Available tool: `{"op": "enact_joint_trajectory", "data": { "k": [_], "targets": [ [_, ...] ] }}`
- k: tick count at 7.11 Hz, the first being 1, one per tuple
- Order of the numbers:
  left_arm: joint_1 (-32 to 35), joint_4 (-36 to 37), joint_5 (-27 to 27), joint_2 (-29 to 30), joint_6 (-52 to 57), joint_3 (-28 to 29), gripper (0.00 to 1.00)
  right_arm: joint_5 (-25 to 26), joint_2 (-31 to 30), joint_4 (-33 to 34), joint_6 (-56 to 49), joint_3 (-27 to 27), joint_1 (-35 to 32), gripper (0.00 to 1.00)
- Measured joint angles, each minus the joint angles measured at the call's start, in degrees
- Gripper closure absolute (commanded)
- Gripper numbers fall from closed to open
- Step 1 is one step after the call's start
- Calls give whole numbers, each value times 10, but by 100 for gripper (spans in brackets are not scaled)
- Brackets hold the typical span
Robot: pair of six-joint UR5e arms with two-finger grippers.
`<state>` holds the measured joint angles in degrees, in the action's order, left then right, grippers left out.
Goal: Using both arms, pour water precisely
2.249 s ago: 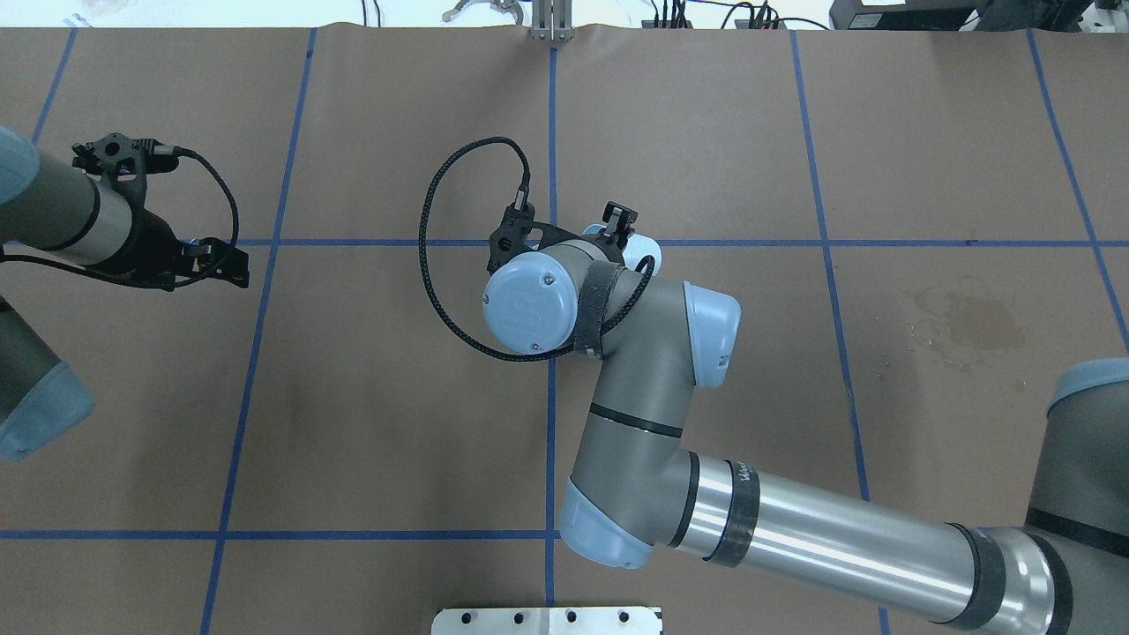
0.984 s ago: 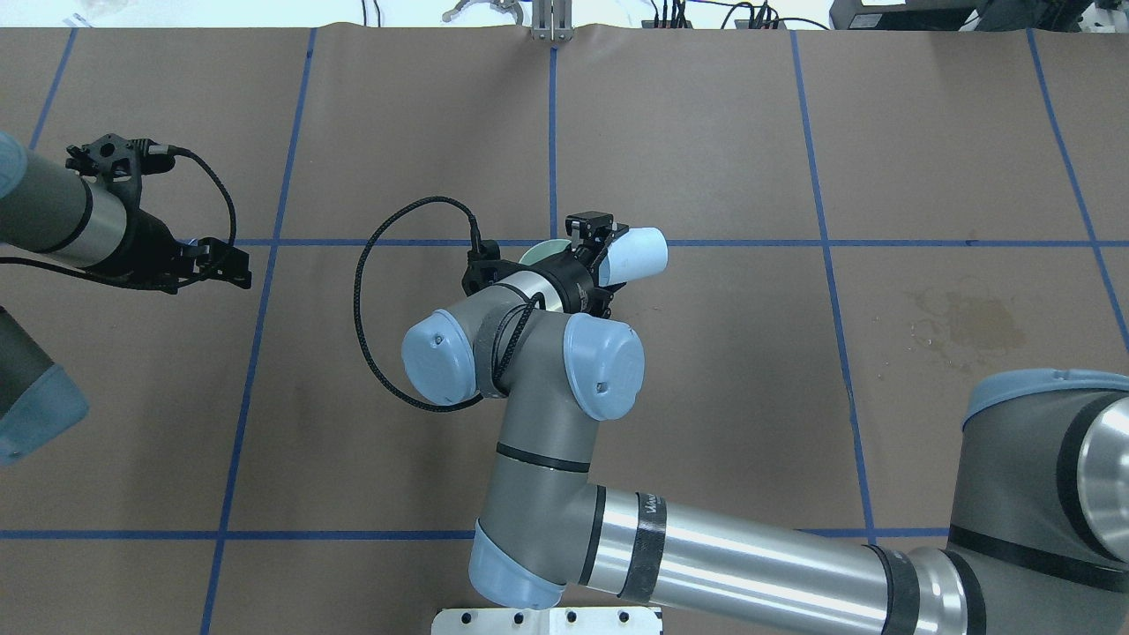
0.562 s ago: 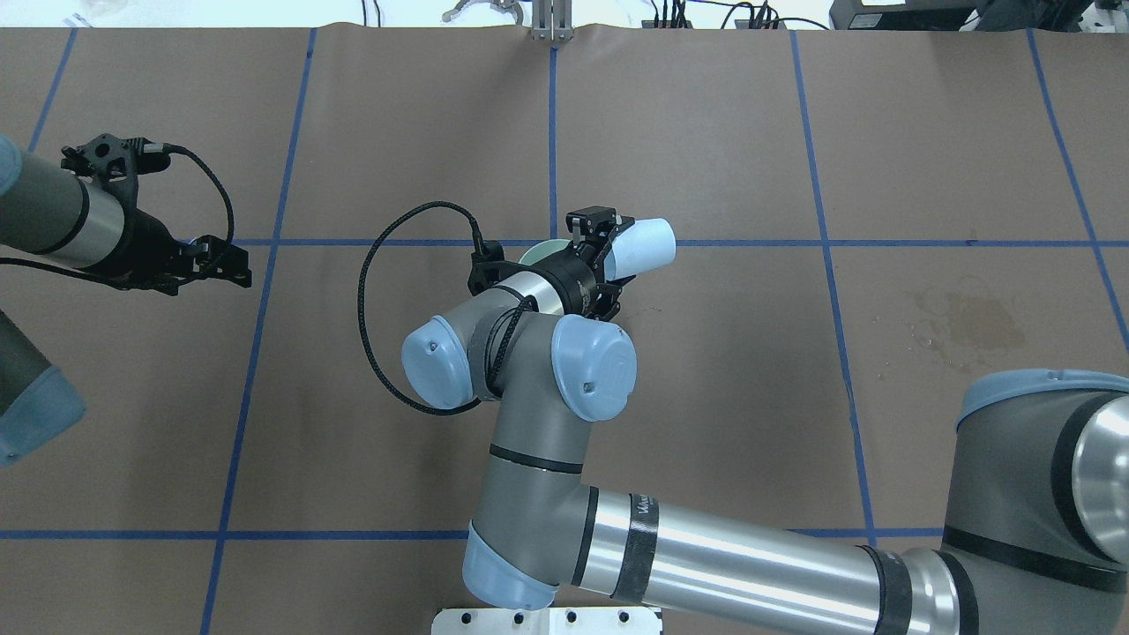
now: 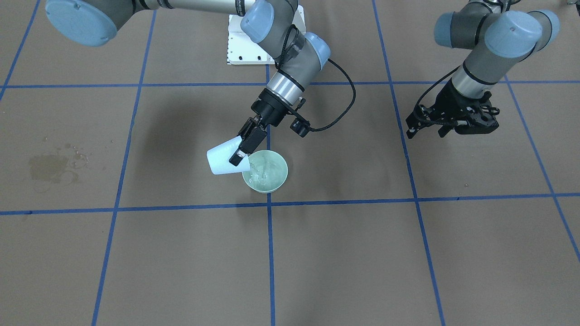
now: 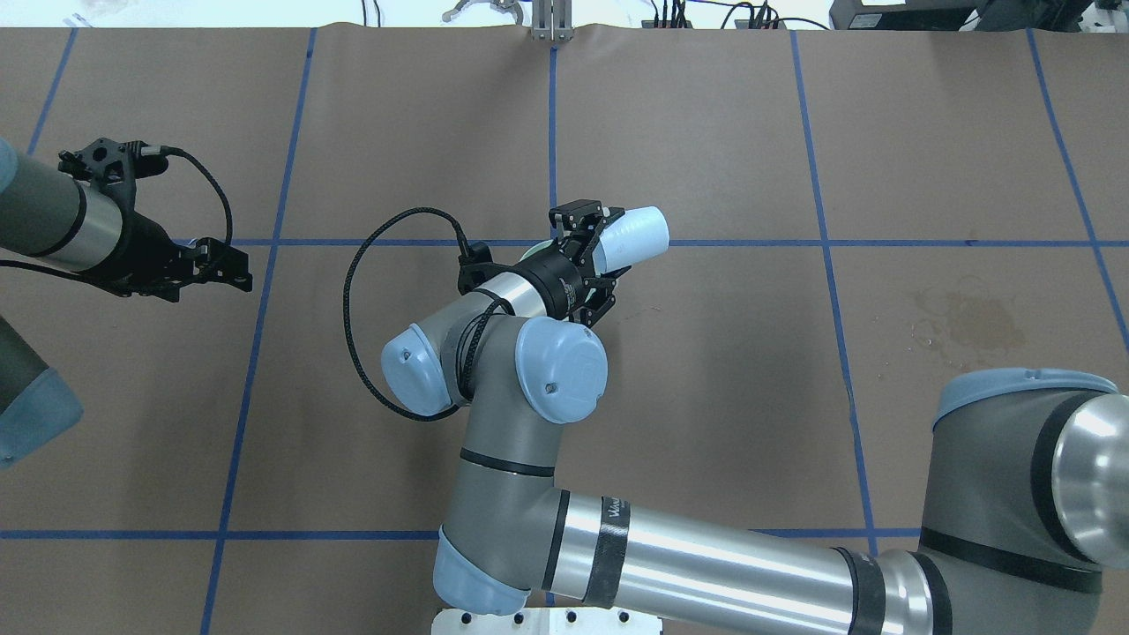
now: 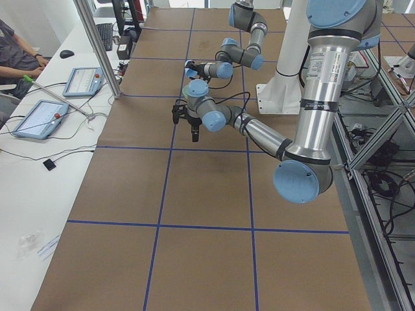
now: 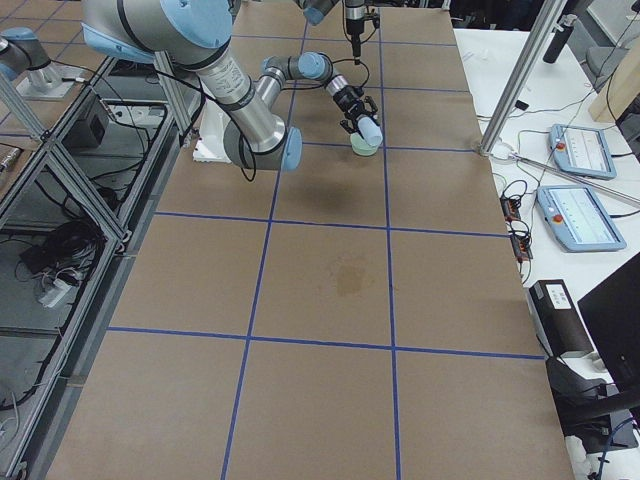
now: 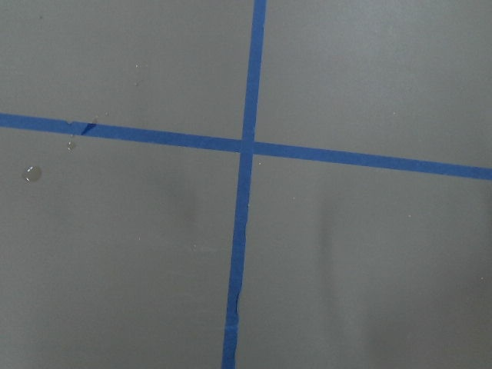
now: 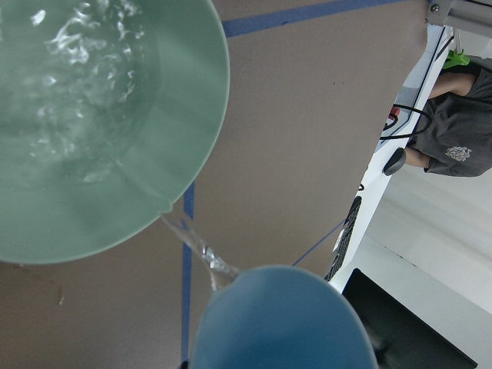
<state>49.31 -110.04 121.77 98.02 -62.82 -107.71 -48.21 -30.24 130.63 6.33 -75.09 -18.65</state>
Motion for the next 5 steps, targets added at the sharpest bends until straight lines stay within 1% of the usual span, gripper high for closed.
{"op": "enact_joint_trajectory", "data": {
  "k": [2,3,4,5],
  "targets": [
    [0,0,5,0,-2,1,0,16,1,1,17,9,4,63],
    [0,-1,6,0,-2,0,0,18,1,-2,53,5,5,63],
    [0,-1,6,0,-2,0,0,14,-3,-8,90,-13,5,63],
    [0,-1,6,0,-1,-1,0,-7,-21,-22,128,-58,0,63]
  ]
}}
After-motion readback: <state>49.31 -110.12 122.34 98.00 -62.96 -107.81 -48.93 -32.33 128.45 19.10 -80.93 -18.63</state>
